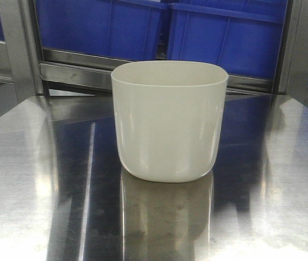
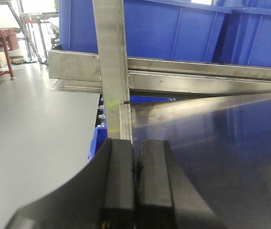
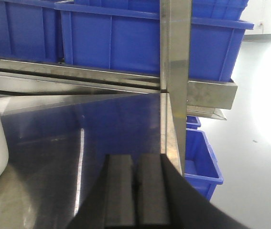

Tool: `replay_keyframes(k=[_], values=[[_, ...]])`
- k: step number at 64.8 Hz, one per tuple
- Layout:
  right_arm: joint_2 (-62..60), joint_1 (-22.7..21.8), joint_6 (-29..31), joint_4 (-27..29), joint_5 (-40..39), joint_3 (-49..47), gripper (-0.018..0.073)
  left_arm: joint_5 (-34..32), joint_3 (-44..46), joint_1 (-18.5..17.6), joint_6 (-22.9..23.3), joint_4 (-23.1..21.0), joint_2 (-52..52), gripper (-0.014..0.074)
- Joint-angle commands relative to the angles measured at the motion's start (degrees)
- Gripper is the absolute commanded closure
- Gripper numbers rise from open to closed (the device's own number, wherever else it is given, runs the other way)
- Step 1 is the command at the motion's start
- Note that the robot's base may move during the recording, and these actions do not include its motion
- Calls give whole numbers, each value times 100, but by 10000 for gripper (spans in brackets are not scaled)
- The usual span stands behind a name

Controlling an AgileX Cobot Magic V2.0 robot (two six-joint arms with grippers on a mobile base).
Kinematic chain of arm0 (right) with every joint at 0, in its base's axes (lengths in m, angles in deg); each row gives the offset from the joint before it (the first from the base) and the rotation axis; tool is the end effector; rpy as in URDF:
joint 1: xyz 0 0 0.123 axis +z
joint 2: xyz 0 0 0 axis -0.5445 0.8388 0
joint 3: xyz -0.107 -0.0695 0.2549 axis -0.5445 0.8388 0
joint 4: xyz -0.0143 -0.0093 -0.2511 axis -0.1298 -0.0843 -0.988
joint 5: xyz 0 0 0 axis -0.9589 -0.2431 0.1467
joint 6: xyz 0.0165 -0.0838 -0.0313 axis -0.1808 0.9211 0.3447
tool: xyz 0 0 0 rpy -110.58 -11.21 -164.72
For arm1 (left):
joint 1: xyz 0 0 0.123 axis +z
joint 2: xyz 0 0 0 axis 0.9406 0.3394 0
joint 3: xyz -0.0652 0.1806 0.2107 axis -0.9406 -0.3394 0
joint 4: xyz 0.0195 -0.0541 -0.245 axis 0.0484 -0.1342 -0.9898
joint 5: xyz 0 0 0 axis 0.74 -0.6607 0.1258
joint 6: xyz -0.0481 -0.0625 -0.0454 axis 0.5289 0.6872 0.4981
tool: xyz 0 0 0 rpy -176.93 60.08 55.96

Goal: Move white bin to right shelf second layer

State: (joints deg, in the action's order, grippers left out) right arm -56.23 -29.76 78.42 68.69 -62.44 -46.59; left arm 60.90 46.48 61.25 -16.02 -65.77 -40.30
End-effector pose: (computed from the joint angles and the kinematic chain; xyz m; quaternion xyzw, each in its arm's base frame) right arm 0.0567 0.0028 0.1970 0.0176 0.7093 0.0546 0.7026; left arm 0.0554 -0.0093 0.2032 0.0693 0.7033 -0.0447 0.7061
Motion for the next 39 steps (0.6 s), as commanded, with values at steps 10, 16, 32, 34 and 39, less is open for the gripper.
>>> replay_keyframes(k=[10,16,32,34,39], values=[[-113,-10,12,-81,-528,-94,511,-493,-211,-21,20,-31,-80,512],[-113,-10,12,-81,-528,-94,511,-493,-211,-21,20,-31,-80,512],[-113,-10,12,-81,-528,-94,511,-493,-211,-21,20,-31,-80,512],[-113,-10,12,-81,-528,-94,511,-493,-211,-21,20,-31,-80,512],[-113,-10,12,-81,-528,-94,511,-493,-211,-21,20,-31,-80,512]])
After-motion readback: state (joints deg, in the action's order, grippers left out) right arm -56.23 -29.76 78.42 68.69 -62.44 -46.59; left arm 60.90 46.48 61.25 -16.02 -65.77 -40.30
